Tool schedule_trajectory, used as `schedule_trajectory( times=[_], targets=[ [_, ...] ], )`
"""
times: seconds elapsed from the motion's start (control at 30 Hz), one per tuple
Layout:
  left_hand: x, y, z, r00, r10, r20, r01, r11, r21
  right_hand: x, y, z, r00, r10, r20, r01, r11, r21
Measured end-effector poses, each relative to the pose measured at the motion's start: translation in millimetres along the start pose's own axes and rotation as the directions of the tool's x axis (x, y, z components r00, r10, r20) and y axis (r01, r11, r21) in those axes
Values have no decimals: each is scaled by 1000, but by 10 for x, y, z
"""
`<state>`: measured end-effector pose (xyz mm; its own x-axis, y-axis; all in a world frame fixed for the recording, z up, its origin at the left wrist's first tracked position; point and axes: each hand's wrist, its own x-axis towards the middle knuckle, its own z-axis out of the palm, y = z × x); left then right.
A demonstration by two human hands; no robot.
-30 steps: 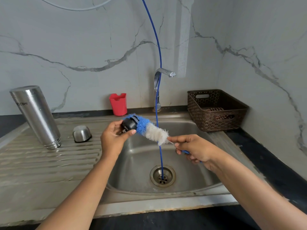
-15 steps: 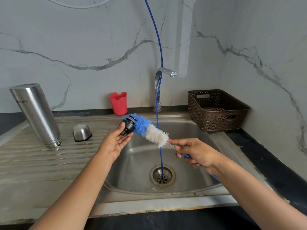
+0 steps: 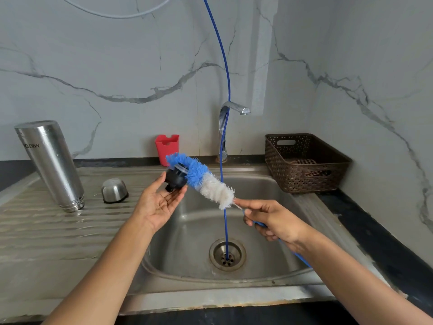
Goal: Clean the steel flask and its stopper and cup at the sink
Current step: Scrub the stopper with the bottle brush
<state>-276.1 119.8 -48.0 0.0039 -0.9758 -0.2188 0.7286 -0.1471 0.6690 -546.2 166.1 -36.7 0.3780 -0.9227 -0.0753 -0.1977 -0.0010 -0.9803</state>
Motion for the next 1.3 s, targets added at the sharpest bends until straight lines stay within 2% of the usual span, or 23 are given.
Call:
schedule_trajectory(
  times=[0.1, 0.23, 0.37, 0.4, 0.43, 0.5, 0.57, 0.63, 0.7, 0.83, 0.9, 1.03, 1.1, 1.23, 1.3],
  targets=[
    [-18, 22, -32, 1000, -24, -5, 24, 1000, -13, -32, 14, -54, 1000, -7, 19, 7, 1000, -8],
    [-48, -42, 44, 997, -65, 29, 65, 998, 18, 51, 7, 2, 998, -38, -48, 37, 999, -13],
    [-28, -14, -23, 998, -51, 46, 50, 998, 28, 7, 9, 34, 967, -125, -220, 149, 984, 96],
    [-24, -15, -35, 997, -49, 53, 48, 998, 27, -13, -6, -9, 953, -148, -265, 174, 982, 76],
    [-25, -21, -38, 997, -50, 61, 48, 999, 23, -32, -23, -59, 940, -181, -288, 193, 981, 12],
    [-38, -36, -21, 997, -48, 58, 48, 999, 4, -93, -53, -107, 923, -295, -247, 238, 943, -233],
    [-38, -46, -19, 998, -41, 38, 41, 999, -11, -181, -63, -63, 905, -394, -161, 263, 815, -517],
    [-46, -35, -37, 999, -19, 31, 20, 1000, -20, -275, -68, 11, 886, -448, -120, 250, 680, -690],
    [-47, -22, -62, 999, -5, 33, 6, 999, -31, -352, -60, 77, 860, -498, -107, 245, 589, -770],
    [-63, -80, 9, 999, -5, 49, 4, 1000, 5, -253, -47, 207, 847, -524, -85, 243, 526, -815],
    [-66, -116, 43, 999, 29, 29, -29, 1000, -9, -126, -59, 316, 842, -534, -76, 261, 527, -809],
    [-33, -51, -60, 994, 104, -41, -106, 992, -69, -144, -12, 269, 881, -472, -44, 270, 577, -771],
    [-38, -63, -53, 995, 90, -35, -91, 995, -28, -200, -12, 158, 888, -455, -64, 268, 627, -731],
    [-46, -163, 51, 999, 34, -1, -34, 999, 28, -41, -58, 178, 885, -455, -101, 238, 627, -741],
    [-36, -138, 29, 998, 63, -18, -62, 998, 21, -3, -18, 207, 901, -424, -90, 256, 688, -680]
  ],
)
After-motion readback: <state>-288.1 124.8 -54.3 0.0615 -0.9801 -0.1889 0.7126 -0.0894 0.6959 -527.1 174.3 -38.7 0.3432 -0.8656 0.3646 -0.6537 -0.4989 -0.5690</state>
